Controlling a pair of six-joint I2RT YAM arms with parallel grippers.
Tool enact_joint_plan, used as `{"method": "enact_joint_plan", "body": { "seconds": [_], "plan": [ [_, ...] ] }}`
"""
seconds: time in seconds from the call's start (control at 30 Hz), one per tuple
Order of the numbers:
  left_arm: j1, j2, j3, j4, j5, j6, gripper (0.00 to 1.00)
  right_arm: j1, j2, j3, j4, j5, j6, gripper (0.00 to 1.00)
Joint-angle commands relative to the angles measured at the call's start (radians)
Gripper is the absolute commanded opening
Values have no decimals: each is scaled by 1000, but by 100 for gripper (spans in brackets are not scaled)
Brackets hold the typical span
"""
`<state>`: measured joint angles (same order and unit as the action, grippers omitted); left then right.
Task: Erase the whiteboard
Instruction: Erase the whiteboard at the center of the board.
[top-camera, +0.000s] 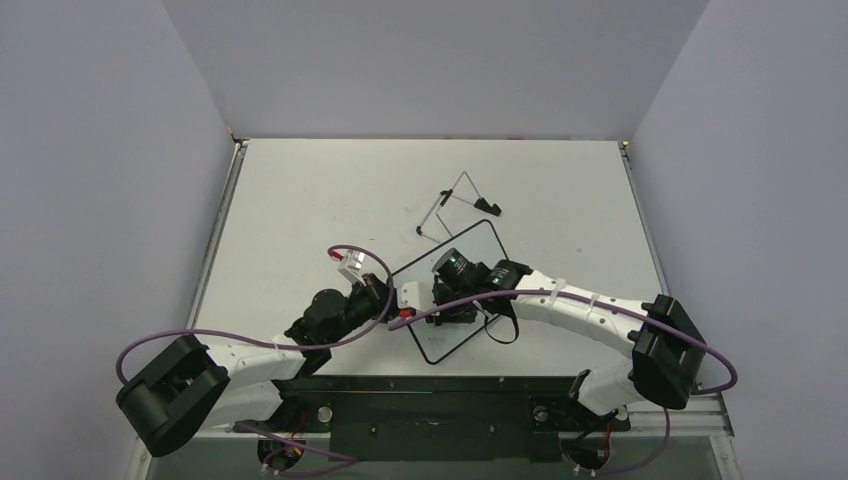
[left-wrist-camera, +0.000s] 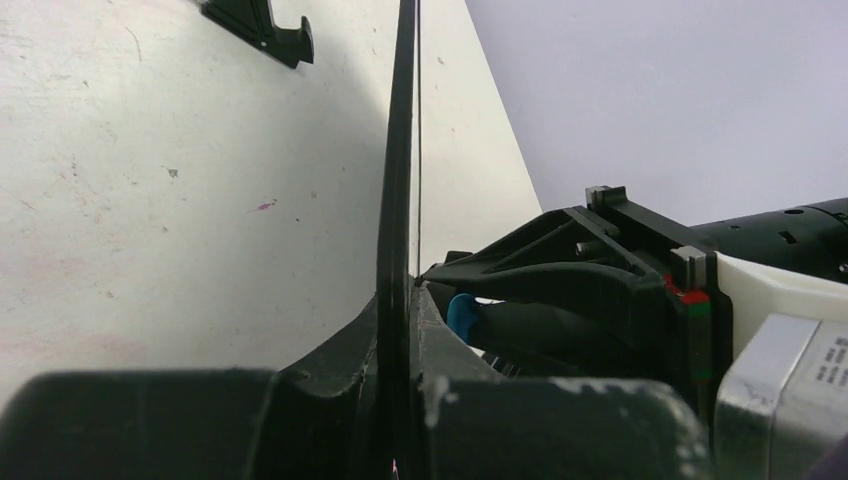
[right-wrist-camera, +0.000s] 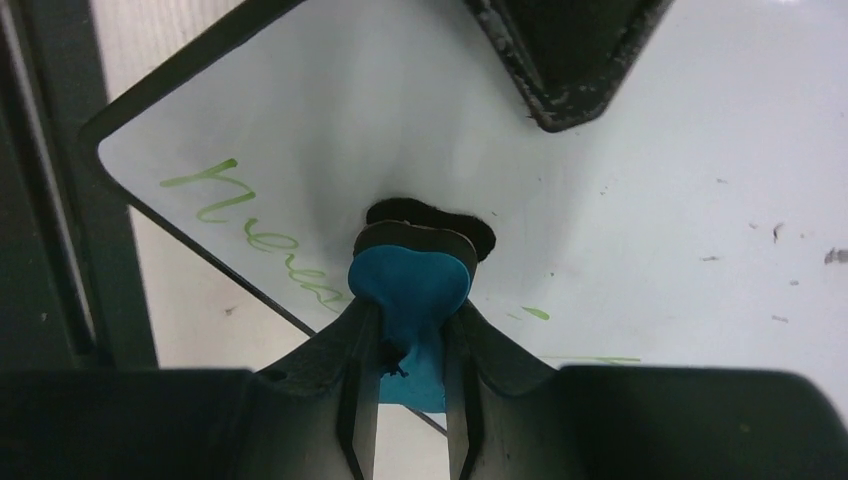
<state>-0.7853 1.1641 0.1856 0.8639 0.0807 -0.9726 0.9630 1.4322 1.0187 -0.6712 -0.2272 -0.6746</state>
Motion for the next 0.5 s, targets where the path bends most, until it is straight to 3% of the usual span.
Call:
{"method": "enact_joint_plan", "body": {
  "seconds": [0.0,0.13,0.37,0.47],
  "plan": [
    [4,-23,9,174,30,-19,0,-17,-14,-24,173,190,111,0],
    [4,-7,11,205,40,-22,0,-100,-3,-24,198,251,147,0],
    [4,0,27,188,55,-7,0,-49,17,-2,-68,-33,-108,0],
    [5,-1,23,184,59,-1,0,-13,16,16,-109,-109,-128,0]
  ]
}}
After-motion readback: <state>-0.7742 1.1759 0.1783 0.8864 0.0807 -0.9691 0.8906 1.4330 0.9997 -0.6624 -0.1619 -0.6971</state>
